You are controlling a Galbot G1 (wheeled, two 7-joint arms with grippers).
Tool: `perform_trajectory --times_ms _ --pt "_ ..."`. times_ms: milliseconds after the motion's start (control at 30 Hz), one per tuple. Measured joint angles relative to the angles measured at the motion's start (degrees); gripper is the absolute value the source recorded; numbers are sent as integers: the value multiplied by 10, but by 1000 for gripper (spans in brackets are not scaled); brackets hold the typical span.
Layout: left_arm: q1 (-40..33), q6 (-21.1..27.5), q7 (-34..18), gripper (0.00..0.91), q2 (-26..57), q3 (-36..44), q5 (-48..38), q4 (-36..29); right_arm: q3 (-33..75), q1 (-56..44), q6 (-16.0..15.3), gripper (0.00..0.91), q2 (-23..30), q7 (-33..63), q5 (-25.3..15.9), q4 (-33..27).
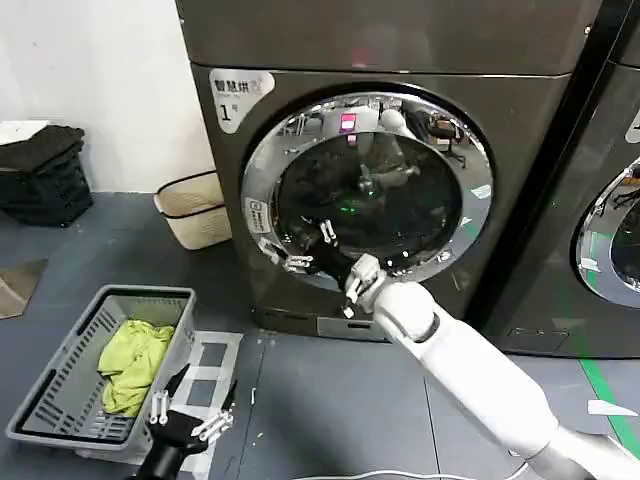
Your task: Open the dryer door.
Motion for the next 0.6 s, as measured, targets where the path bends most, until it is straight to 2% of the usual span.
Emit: perform_trajectory --times_ms 600 --pt "3 0 0 907 0 -1 -1 -3 -32 36 6 907 47 -17 -3 -69"
